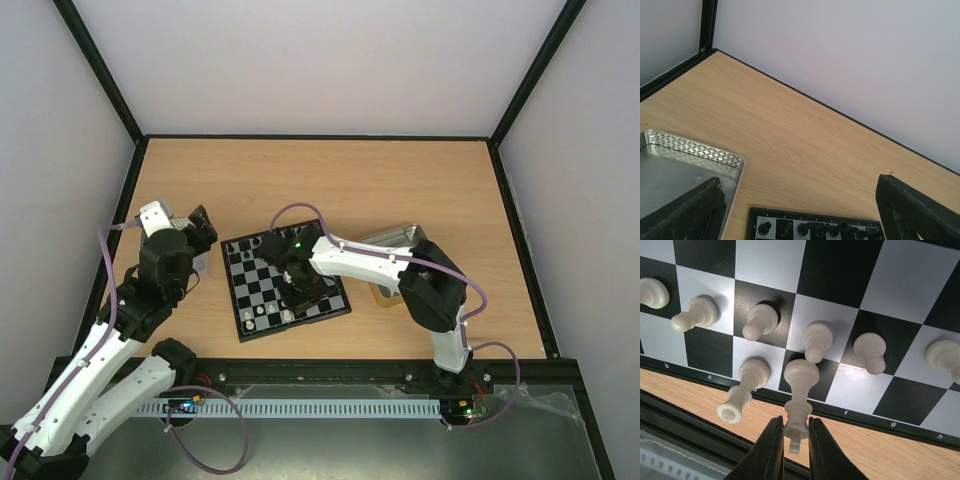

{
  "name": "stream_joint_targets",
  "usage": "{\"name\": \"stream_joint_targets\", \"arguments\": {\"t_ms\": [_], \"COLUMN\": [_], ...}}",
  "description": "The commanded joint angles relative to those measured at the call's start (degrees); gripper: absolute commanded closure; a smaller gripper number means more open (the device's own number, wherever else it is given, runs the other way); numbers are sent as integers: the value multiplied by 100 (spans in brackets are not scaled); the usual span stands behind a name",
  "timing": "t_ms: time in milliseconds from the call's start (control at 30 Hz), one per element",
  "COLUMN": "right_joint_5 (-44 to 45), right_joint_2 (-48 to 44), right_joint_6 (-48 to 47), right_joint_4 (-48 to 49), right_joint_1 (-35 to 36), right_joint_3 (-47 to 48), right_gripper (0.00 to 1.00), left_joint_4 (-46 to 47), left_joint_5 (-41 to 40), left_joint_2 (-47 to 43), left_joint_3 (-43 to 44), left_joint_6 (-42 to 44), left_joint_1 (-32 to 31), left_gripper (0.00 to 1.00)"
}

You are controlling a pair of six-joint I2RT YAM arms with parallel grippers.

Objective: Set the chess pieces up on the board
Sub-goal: Place the chess piece on the chessboard.

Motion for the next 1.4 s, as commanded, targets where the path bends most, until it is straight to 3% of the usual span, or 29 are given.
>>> {"name": "stream_joint_targets", "arguments": {"t_ms": [0,333,700,1133,1367], "right_joint_5": [206,48,15,-80,11], "right_joint_2": [43,-5,48,19,-71], "right_joint_6": [-82,-154,-158,-65,-10], "right_joint_4": [-378,-454,-348,-50,-29], "right_joint_1": [39,38,38,39,39], "right_joint_3": [172,94,117,16,-6], "right_gripper": [88,87,78,86,77], "left_joint_4": [29,17,10,0,4], "left_joint_5": [-93,-74,-83,-85,-70], "left_joint_2": [-52,-49,-45,-48,-42], "left_joint_3": [-32,-47,-53,-56,-52], "left_joint_6": [0,-41,-41,-60,-71], "left_joint_1": [36,45,55,63,71], "left_gripper": [16,16,16,16,16]}}
